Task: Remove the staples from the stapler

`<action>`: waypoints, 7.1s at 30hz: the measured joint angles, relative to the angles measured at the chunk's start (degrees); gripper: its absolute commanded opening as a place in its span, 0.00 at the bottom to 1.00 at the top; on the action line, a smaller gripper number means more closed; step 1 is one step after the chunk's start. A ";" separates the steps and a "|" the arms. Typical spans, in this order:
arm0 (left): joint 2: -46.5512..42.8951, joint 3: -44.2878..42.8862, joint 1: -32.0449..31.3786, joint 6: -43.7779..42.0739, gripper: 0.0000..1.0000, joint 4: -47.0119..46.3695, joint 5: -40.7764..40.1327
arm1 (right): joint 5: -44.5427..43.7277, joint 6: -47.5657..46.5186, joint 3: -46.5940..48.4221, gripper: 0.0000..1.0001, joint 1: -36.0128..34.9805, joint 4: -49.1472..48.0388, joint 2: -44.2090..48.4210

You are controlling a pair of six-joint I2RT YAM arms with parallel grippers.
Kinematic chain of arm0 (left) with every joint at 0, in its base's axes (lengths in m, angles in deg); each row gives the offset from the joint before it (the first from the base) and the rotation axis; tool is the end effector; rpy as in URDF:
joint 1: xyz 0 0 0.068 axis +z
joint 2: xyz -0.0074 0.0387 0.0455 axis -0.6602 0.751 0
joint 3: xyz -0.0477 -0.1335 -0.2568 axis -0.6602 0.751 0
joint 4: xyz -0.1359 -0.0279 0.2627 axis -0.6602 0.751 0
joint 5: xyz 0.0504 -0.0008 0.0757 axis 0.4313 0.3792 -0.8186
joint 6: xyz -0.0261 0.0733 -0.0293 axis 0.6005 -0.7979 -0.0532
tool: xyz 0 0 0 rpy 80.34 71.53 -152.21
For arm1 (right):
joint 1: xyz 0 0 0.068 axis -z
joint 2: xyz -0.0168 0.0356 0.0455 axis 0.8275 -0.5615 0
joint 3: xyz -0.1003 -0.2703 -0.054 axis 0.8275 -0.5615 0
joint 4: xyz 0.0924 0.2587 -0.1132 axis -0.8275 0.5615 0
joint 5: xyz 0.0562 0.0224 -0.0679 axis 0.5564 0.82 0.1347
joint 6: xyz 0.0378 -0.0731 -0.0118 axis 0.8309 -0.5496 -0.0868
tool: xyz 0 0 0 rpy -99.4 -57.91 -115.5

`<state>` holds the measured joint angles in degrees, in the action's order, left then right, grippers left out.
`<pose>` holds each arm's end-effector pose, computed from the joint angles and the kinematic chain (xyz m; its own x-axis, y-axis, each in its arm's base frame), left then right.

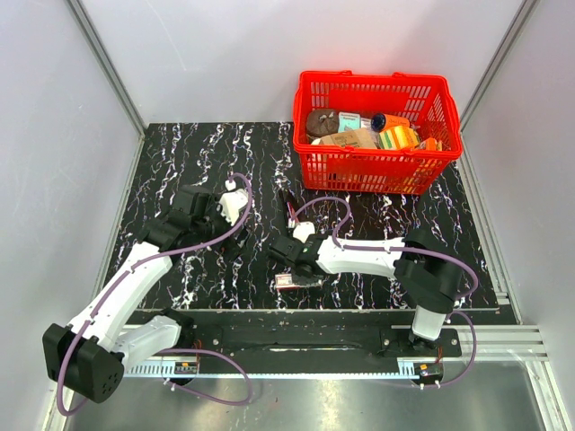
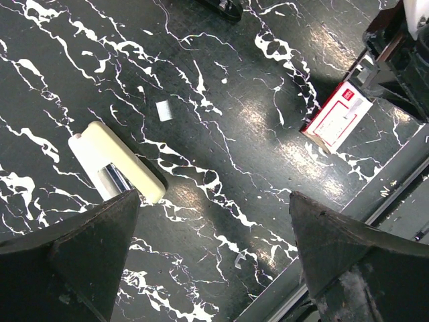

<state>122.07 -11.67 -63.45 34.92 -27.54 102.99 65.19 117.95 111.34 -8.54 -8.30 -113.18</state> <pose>0.2253 -0.1162 0.2704 -0.4787 0.5156 -0.7107 0.7401 0.6724 -0.0108 0.1854 0.3299 0.1324 -0.8982 -0.1599 -0.4095 -0.1712 0.9852 -0.0093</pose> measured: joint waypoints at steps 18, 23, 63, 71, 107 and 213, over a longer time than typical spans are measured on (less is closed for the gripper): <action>0.50 -0.02 0.00 -0.42 0.99 0.96 1.03 | 0.44 -1.14 0.28 0.24 0.00 -0.52 -0.35; 0.50 -0.02 0.00 -0.42 0.99 0.96 1.05 | 0.42 -1.11 0.24 0.24 0.00 -0.52 -0.33; 0.48 -0.02 0.00 -0.87 0.99 0.98 1.22 | 1.03 -0.70 -1.86 0.34 0.00 -1.38 1.68; 0.48 -0.02 0.00 -0.87 0.99 0.98 1.22 | 0.79 -0.76 -1.86 0.27 0.00 -1.33 2.75; 0.26 -0.02 0.00 -0.90 0.99 1.01 1.27 | 2.10 -1.75 -2.60 0.11 2.36 -3.63 2.45; 24.46 -16.33 6.86 69.61 0.00 -60.33 50.21 | 6.05 -20.48 11.56 0.59 4.76 -12.00 36.20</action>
<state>146.53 -28.00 -56.59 104.54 -87.86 153.20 71.24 97.47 122.90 -3.77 -20.29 -76.99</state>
